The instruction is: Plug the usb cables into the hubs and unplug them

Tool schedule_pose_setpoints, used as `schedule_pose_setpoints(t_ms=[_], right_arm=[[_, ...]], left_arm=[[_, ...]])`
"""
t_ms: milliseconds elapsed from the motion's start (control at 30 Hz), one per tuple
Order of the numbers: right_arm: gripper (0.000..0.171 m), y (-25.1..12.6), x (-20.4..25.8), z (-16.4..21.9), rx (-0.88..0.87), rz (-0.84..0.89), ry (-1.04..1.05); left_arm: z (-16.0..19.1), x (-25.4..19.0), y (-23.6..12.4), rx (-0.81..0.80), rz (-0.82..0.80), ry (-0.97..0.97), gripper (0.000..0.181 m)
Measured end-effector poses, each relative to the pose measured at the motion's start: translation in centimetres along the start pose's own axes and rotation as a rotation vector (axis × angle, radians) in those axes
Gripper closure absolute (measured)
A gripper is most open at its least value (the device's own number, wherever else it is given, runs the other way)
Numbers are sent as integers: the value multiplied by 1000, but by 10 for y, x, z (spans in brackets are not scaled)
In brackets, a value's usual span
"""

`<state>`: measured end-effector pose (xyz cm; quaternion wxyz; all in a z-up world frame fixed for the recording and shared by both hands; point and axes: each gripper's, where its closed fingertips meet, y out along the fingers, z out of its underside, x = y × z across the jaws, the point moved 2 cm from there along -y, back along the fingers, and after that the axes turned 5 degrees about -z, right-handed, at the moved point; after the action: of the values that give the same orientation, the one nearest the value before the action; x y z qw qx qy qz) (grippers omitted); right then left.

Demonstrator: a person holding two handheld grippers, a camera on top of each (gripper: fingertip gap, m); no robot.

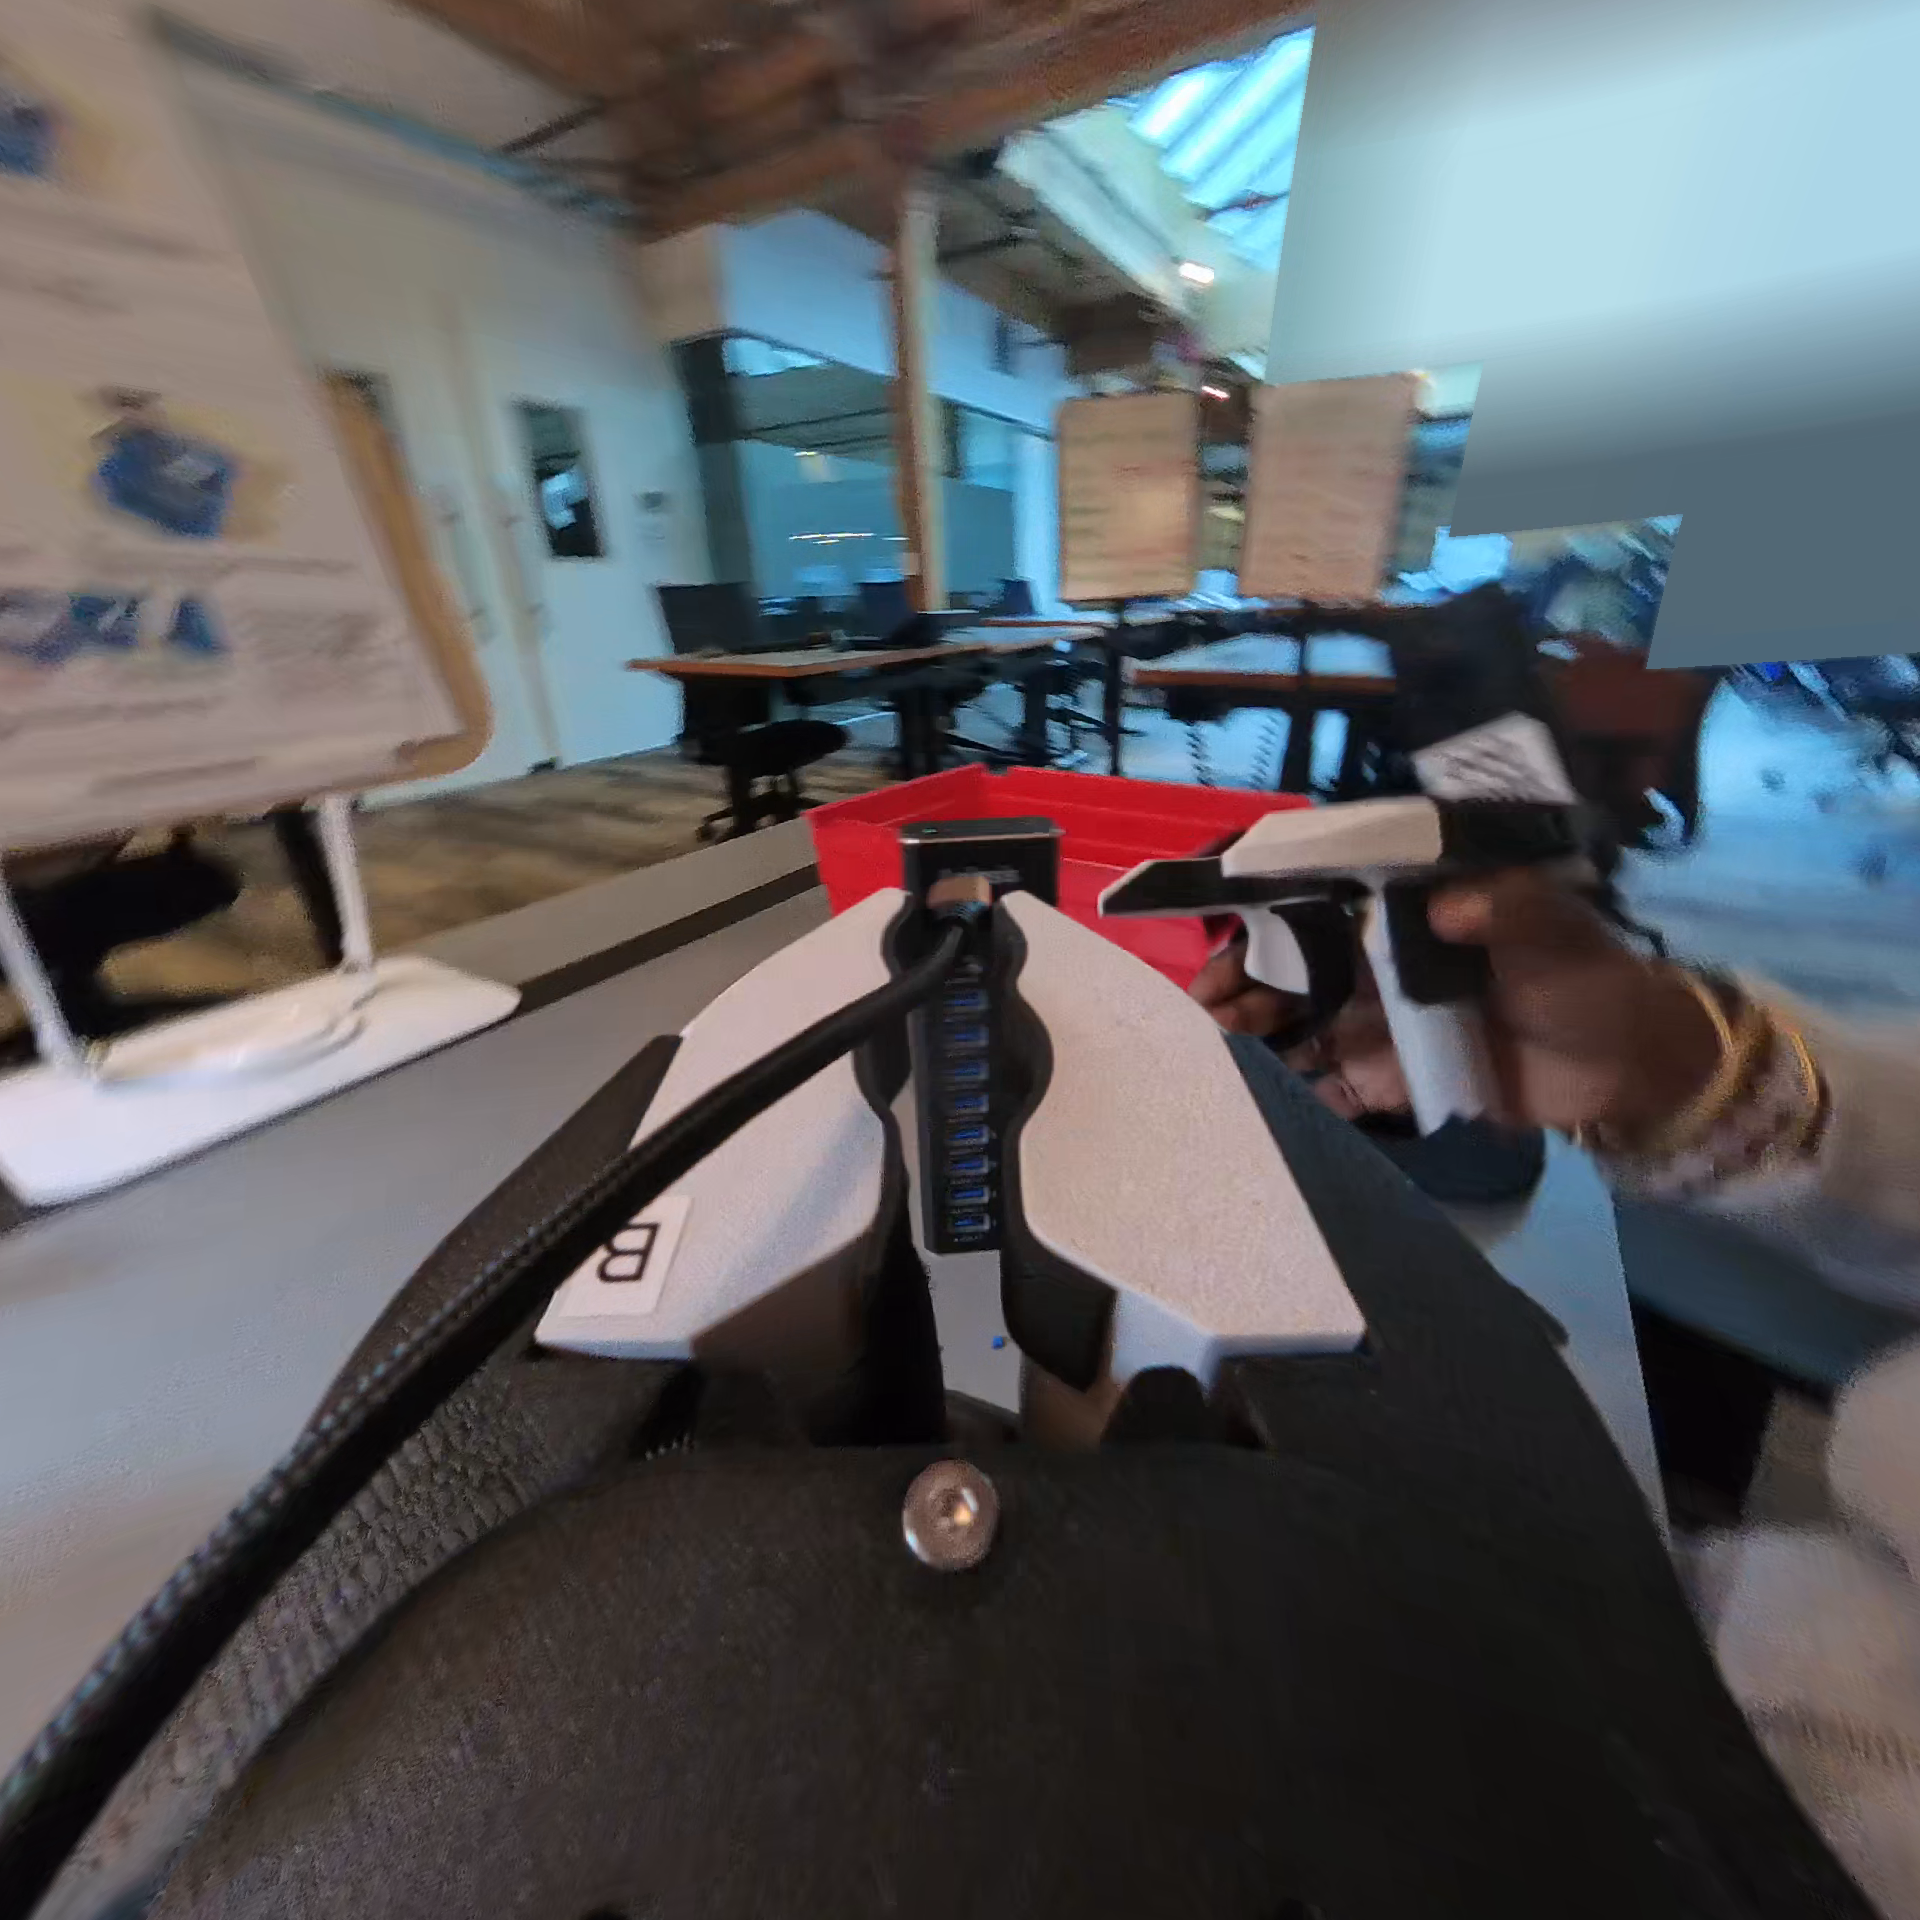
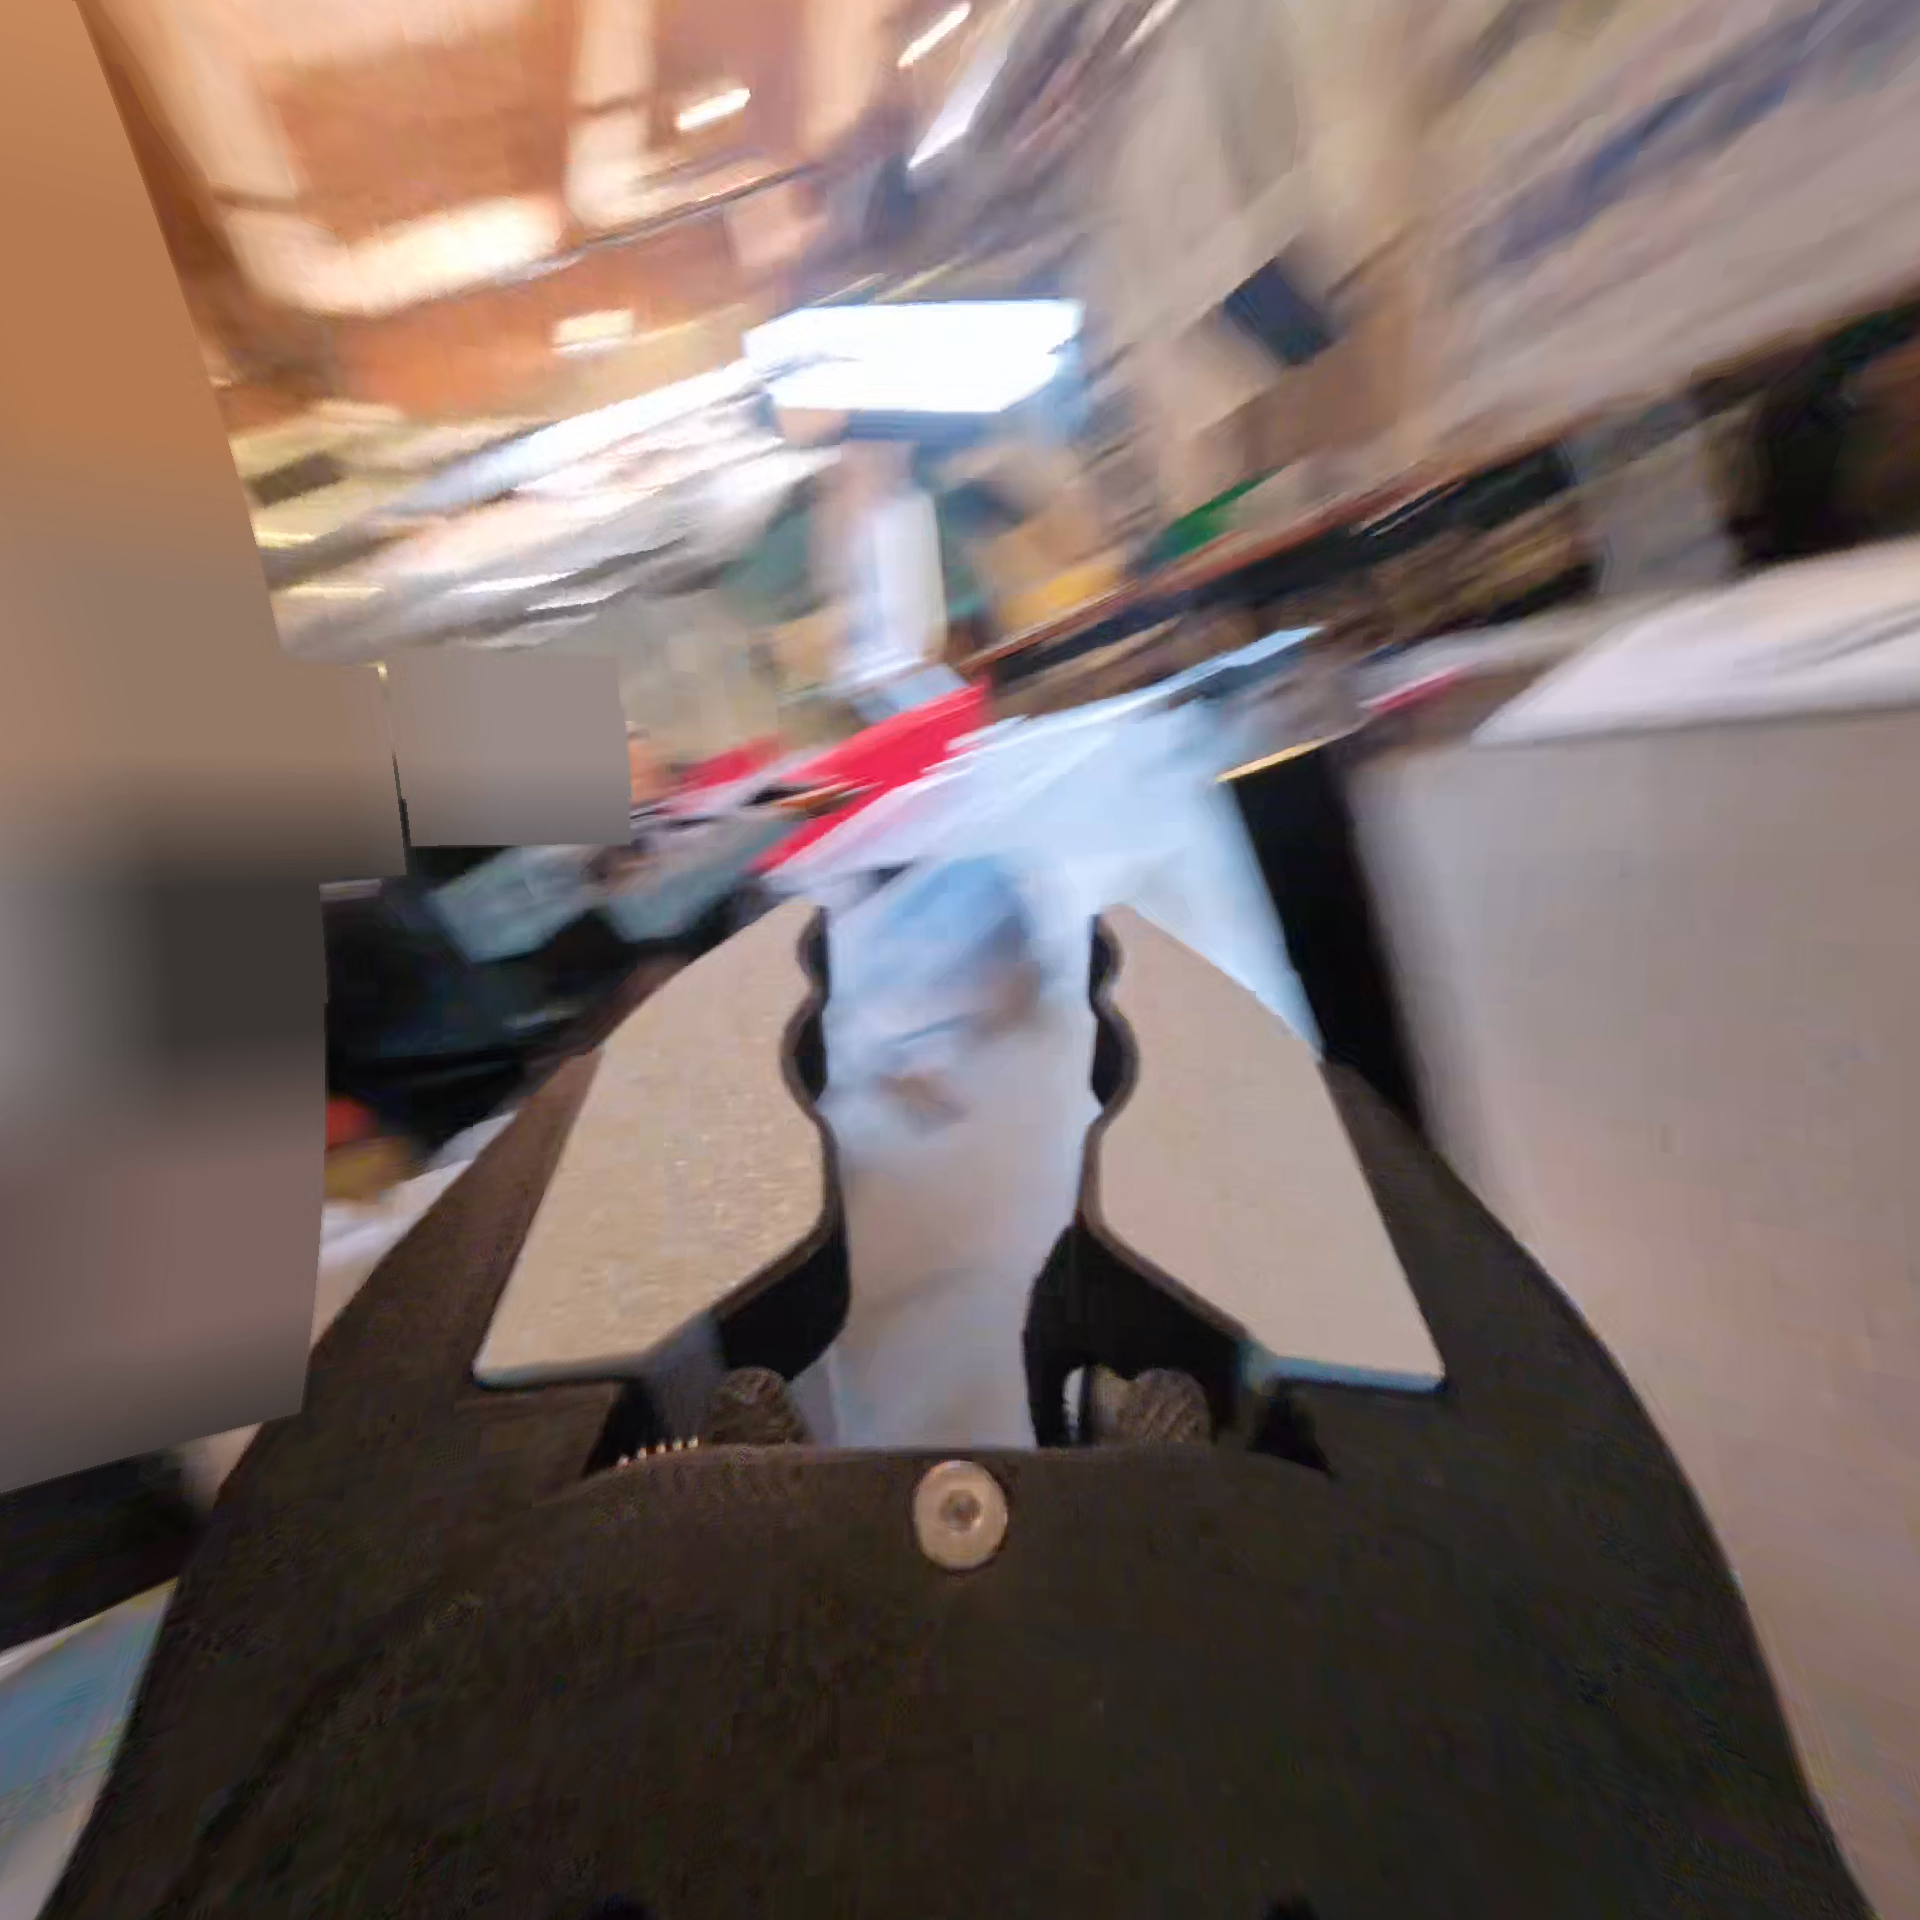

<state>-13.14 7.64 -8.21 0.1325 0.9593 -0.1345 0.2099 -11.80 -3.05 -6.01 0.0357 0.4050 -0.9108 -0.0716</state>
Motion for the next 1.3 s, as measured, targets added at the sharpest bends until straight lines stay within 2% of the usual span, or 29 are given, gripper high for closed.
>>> schedule_pose_setpoints(t_ms=[67, 100, 167, 267, 300, 333, 400, 433, 633, 867, 1167, 1300], right_arm=[[107, -23, -34, -28, -196, 367, -348], [106, -29, -38, -37, -264, 459, -502], [100, -15, -48, -18, -106, 475, -611], [74, 8, -73, 22, 169, 454, -494], [78, 13, -78, 26, 187, 447, -447], [90, 18, -82, 26, 169, 438, -428], [129, 23, -93, 25, 145, 451, -445], [141, 26, -94, 27, 147, 425, -456], [142, 24, -89, 28, 120, 439, -399], [141, 29, -73, 26, 106, 427, -540], [142, 25, -68, 23, 38, 429, -597], [142, 21, -65, 24, 34, 443, -608]], left_arm=[[1, 8, 3, -26, -86, -111, 169], [2, 9, 5, -40, -124, -144, 170], [11, 4, 15, -24, -133, -123, 170], [19, -1, 26, 8, -141, -77, 170], [18, -1, 28, 4, -143, -98, 170], [19, -1, 30, 5, -144, -117, 169], [23, 0, 34, 15, -149, -127, 168], [26, 1, 36, 26, -159, -127, 167], [44, -3, 54, 58, -200, -128, 169], [45, -11, 61, 90, -207, -61, 168], [60, -4, 60, 93, -224, -330, 168], [59, -8, 59, 80, -179, -404, 169]])
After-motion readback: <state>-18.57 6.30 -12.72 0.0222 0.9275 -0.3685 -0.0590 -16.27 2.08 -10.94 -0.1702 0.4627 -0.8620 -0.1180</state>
